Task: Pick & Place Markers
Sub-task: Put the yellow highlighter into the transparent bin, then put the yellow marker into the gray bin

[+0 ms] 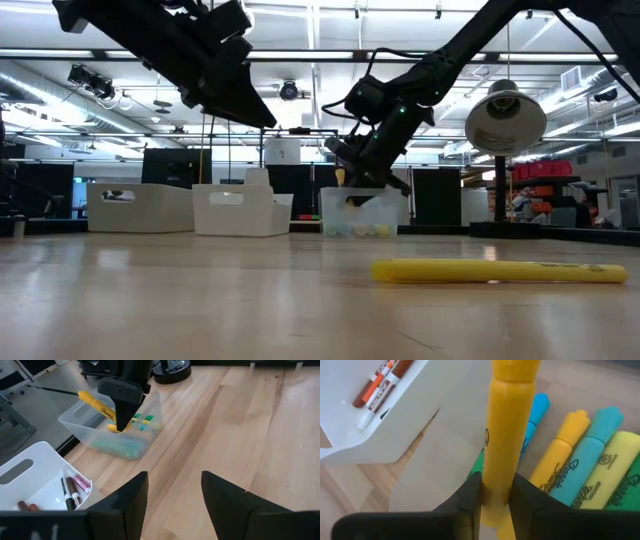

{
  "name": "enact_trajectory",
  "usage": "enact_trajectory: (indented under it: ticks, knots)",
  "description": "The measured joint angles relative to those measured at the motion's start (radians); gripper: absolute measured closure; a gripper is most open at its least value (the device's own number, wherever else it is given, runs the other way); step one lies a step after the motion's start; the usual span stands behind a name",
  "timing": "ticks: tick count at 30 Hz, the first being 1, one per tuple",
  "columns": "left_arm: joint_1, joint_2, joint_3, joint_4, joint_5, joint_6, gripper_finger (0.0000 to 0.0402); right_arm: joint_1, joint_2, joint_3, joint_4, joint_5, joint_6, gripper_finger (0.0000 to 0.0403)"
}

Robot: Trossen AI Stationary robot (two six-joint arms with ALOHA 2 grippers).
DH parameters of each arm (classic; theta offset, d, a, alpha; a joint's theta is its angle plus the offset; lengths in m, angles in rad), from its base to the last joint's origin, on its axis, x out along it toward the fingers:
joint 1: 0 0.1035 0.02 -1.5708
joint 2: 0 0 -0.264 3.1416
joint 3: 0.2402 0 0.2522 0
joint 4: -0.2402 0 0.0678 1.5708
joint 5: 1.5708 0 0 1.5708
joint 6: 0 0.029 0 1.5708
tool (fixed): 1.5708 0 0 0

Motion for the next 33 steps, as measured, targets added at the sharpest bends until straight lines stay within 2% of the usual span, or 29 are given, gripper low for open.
enact_trajectory:
  ticks: [12,16,20,25,29,33]
  knots:
    - [0.000,0.000,0.000,0.000,0.003,-0.007,0.0211,0.000,-0.002,0.000,-0.012,0.013,-0.015,0.0245]
    - [0.000,0.000,0.000,0.001,0.003,-0.008,0.0211,0.001,-0.042,0.000,-0.013,0.014,-0.066,0.0238]
    - [0.000,0.000,0.000,0.001,0.004,-0.008,0.0211,0.033,-0.138,0.000,-0.015,0.028,-0.152,0.0244]
    - [0.000,0.000,0.000,0.001,0.004,-0.021,0.0211,0.195,-0.283,0.000,-0.044,0.096,-0.297,0.0262]
    - [-0.007,0.000,0.000,0.001,0.004,-0.030,0.0211,0.402,-0.362,-0.025,-0.057,0.151,-0.455,0.0276]
    - [-0.018,0.000,0.000,0.001,0.004,-0.034,0.0211,0.611,-0.403,-0.122,-0.054,0.158,-0.565,0.0286]
